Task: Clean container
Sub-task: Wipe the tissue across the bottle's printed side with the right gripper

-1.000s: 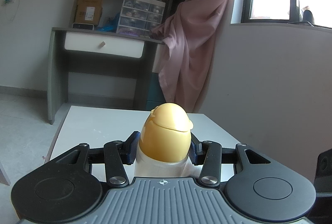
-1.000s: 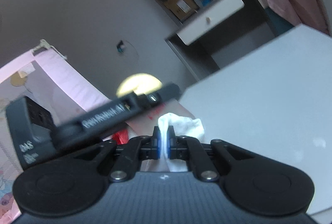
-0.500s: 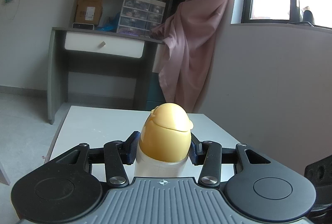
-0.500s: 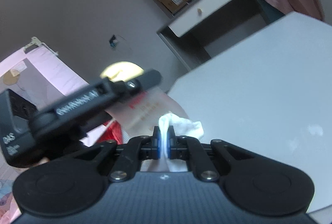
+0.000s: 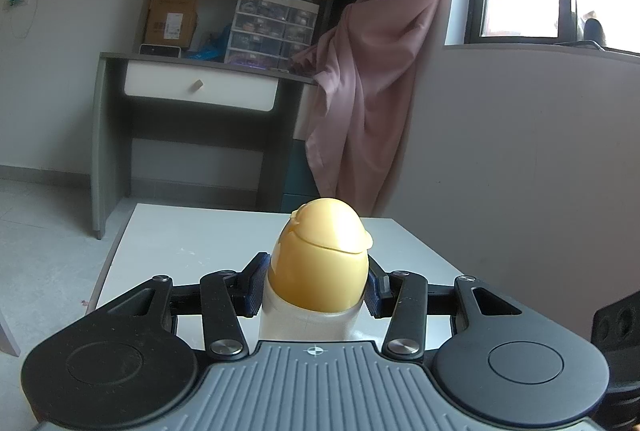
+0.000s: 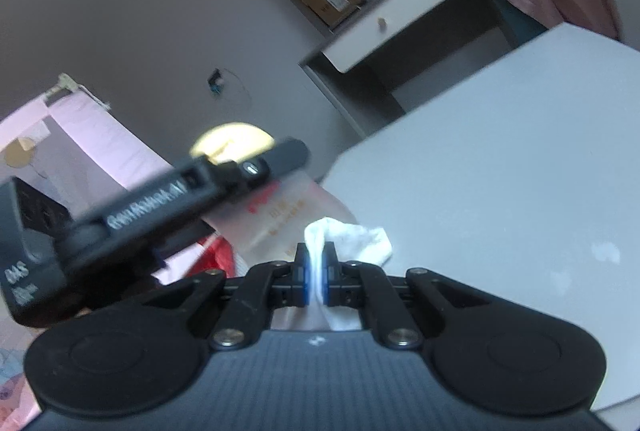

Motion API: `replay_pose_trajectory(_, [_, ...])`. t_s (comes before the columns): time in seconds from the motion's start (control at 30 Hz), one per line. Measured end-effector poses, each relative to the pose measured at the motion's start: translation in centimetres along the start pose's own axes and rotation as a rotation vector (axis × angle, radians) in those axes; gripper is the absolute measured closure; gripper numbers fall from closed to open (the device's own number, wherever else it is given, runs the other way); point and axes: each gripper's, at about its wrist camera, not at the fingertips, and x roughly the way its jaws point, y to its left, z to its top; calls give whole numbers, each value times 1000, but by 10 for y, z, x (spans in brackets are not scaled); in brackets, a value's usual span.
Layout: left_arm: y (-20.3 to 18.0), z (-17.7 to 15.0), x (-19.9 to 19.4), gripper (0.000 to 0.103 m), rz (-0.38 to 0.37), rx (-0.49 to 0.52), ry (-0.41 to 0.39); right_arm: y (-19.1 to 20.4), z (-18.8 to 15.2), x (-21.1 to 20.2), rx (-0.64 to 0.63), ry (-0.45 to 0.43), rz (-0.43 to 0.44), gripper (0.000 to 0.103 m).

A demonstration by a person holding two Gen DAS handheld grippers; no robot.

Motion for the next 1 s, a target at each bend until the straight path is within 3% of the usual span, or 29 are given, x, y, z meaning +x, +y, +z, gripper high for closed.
replay_pose_trajectory(0.37, [1, -2, -2, 55, -1, -4, -2, 3, 7, -5, -22, -37, 21, 97])
replay_pose_trajectory(0.7, [0, -2, -2, 55, 4, -1, -3, -9, -2, 4, 1, 16, -45, 97])
replay_pose_trajectory(1.0, [0, -4, -2, 55, 4, -1, -2, -7, 0, 1, 2, 6, -36, 97])
